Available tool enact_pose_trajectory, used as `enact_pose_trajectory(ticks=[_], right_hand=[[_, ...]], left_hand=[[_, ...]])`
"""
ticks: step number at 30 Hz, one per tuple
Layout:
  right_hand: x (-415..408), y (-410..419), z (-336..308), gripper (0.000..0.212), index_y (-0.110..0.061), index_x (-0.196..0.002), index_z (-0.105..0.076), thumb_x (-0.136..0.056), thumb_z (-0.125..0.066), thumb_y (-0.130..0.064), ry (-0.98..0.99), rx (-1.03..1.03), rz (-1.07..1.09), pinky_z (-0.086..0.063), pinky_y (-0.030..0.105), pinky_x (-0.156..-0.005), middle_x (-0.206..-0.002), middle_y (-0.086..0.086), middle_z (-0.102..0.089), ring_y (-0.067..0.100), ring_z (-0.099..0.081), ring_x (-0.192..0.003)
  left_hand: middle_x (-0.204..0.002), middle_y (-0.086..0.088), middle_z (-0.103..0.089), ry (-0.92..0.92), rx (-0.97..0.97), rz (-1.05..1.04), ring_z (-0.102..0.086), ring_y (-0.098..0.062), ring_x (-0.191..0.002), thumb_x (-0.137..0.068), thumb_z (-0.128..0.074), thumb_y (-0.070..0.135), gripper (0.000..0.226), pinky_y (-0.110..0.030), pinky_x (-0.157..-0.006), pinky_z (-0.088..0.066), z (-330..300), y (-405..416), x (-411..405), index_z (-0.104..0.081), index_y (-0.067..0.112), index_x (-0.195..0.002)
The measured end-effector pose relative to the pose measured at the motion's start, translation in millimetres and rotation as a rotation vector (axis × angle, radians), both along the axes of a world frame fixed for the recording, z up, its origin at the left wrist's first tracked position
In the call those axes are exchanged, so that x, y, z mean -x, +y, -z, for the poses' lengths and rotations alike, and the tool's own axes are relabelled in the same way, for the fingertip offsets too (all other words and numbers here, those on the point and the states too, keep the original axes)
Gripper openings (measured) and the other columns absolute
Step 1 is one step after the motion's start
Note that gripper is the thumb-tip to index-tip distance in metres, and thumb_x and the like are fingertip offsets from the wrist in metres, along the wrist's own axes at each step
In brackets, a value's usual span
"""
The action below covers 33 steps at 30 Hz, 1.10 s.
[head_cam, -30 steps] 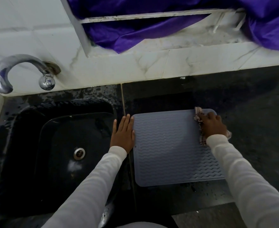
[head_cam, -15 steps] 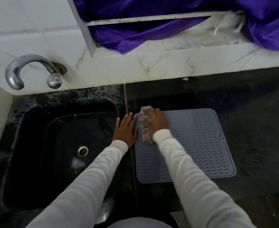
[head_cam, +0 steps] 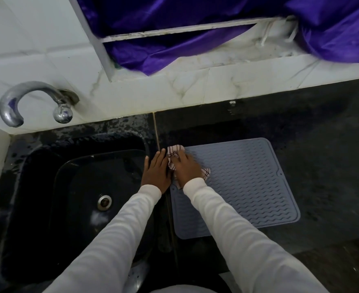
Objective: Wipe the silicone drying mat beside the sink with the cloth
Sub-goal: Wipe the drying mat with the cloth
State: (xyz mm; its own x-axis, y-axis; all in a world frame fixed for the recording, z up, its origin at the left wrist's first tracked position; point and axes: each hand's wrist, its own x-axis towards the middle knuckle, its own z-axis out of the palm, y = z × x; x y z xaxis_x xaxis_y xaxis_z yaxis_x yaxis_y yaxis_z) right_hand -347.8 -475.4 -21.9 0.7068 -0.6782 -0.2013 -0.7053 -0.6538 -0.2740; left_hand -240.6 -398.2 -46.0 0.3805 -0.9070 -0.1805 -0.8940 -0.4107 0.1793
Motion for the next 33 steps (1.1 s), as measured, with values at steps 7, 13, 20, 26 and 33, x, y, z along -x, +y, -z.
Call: enact_pose_trajectory(ticks=[7,13,20,26,33], right_hand=[[-11,-14,12,0.042,-0.02,-0.137,-0.048,-0.096,-0.052,-0.025,-0.11,-0.044,0.122,-0.045,0.047,-0.098,-0.149,0.009,-0.034,0.031,-0.04,-0.129],[-15,-24,19,0.041,-0.019,-0.13,-0.055,-0.089,-0.059,-0.018,-0.115,0.0,0.149,-0.051,0.043,-0.085,-0.133,0.01,-0.047,0.032,-0.053,-0.111],[15,-55,6,0.038,-0.026,-0.129,-0.055,-0.092,-0.054,-0.019,-0.004,0.073,0.031,-0.05,0.046,-0.085,-0.13,0.004,-0.049,0.03,-0.046,-0.115],[98,-102,-3,0.035,-0.029,-0.126,-0.059,-0.093,-0.053,-0.017,-0.002,0.111,0.205,-0.048,0.044,-0.086,-0.129,0.004,-0.051,0.032,-0.048,-0.115],[169,-156,3,0.035,-0.021,-0.123,-0.061,-0.09,-0.051,-0.014,0.094,0.206,0.366,-0.052,0.047,-0.08,-0.117,0.012,-0.054,0.039,-0.052,-0.107]], left_hand=[[-0.163,-0.003,0.003,-0.125,-0.082,0.076,0.003,-0.021,-0.15,-0.104,-0.02,0.04,0.06,-0.046,-0.121,0.006,2,0,1,-0.002,0.016,-0.155],[-0.163,-0.004,0.006,-0.138,-0.101,0.073,0.006,-0.022,-0.15,-0.104,-0.015,0.041,0.06,-0.045,-0.121,0.007,3,1,2,0.003,0.014,-0.155],[-0.163,-0.003,0.008,-0.134,-0.098,0.062,0.006,-0.02,-0.15,-0.103,-0.013,0.039,0.06,-0.047,-0.12,0.008,0,2,3,0.009,0.016,-0.154],[-0.163,-0.002,0.01,-0.117,-0.095,0.049,0.008,-0.02,-0.15,-0.104,-0.012,0.037,0.059,-0.046,-0.12,0.009,-2,2,6,0.009,0.016,-0.154],[-0.163,-0.003,0.009,-0.11,-0.086,0.033,0.008,-0.021,-0.15,-0.103,-0.012,0.038,0.059,-0.046,-0.12,0.008,0,1,10,0.008,0.016,-0.154]])
